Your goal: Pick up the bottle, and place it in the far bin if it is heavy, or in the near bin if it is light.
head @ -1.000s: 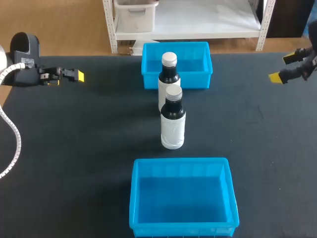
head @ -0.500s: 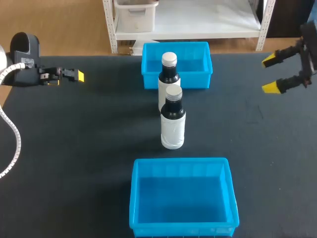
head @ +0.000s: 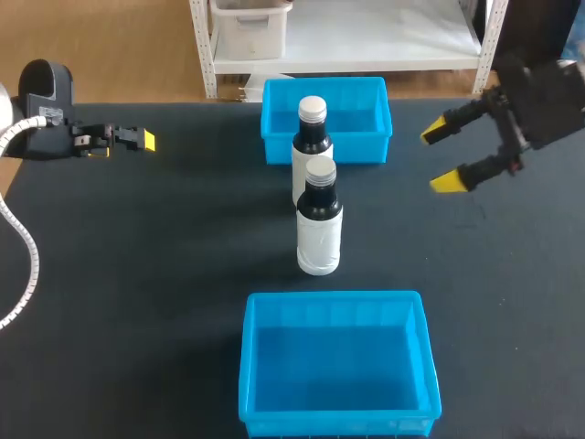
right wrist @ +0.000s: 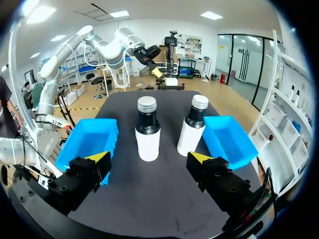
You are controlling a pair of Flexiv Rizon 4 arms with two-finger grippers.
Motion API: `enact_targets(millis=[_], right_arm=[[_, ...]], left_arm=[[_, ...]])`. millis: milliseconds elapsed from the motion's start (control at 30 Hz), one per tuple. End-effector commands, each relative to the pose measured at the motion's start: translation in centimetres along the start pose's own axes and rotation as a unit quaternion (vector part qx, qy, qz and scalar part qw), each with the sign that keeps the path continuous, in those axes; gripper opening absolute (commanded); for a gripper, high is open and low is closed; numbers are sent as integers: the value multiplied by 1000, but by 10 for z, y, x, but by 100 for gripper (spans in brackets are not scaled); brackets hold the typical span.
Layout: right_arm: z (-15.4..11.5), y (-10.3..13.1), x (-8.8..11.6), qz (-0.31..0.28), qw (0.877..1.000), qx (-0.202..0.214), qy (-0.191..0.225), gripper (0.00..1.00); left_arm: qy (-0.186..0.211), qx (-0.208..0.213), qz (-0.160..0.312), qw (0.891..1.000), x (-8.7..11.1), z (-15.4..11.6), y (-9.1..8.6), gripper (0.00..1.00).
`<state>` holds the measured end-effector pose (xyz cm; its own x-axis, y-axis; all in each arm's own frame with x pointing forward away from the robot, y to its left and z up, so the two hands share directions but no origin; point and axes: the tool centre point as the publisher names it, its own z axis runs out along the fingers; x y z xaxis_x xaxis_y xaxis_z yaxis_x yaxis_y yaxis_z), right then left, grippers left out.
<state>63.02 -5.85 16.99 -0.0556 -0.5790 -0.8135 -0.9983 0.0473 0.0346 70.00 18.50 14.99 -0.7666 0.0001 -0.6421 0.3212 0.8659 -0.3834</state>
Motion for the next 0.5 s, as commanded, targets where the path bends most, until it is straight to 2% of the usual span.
enact_targets(millis=[33, 500], right_arm=[[21, 10, -10, 0, 1000, 24, 6, 100], [64, 9, -21, -4, 1000, -13, -12, 100]], left_arm=[[0, 0, 0, 1000, 0, 0, 0, 100], [0, 0, 0, 1000, 0, 0, 0, 100]])
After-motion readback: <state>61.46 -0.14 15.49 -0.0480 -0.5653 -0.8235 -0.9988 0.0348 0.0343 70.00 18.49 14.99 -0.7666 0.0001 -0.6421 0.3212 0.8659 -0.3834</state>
